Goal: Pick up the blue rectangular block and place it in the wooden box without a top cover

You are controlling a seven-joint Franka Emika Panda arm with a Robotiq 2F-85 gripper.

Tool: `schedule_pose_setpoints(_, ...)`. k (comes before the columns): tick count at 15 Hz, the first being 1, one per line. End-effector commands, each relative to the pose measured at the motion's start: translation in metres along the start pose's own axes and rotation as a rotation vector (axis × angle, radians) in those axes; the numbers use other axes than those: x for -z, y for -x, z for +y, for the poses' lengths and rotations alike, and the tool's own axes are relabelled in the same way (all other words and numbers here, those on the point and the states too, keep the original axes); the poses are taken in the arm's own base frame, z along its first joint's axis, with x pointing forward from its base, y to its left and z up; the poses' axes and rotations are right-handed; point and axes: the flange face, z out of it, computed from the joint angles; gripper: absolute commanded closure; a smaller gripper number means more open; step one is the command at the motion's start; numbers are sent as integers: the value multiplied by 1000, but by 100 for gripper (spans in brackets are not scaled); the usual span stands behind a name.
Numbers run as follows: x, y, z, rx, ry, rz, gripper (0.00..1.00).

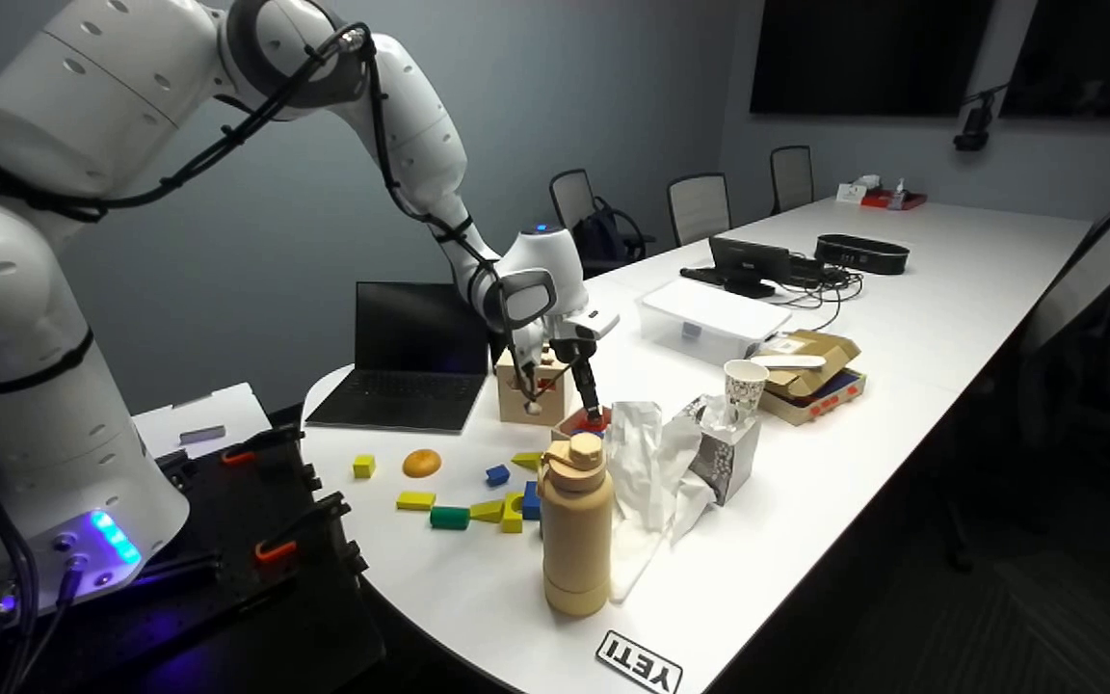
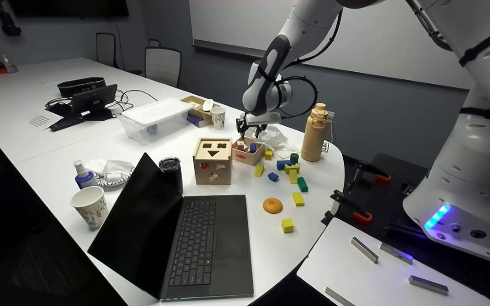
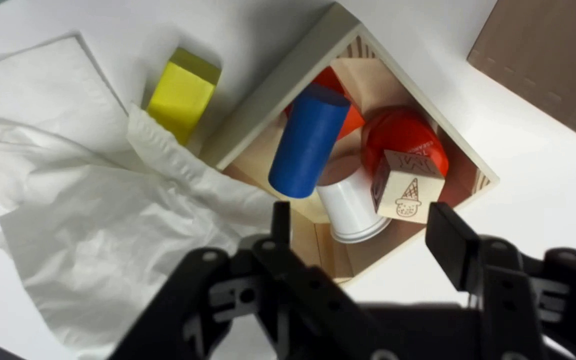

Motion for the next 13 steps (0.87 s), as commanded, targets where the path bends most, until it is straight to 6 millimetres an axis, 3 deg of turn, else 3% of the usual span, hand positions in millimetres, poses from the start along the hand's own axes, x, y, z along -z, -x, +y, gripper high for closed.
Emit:
schedule_pose_setpoints(1,17,-1,-6,-15,-1,-26,1)
schedule_pose_setpoints(13,96,51,-13,-52,-38,-116,0)
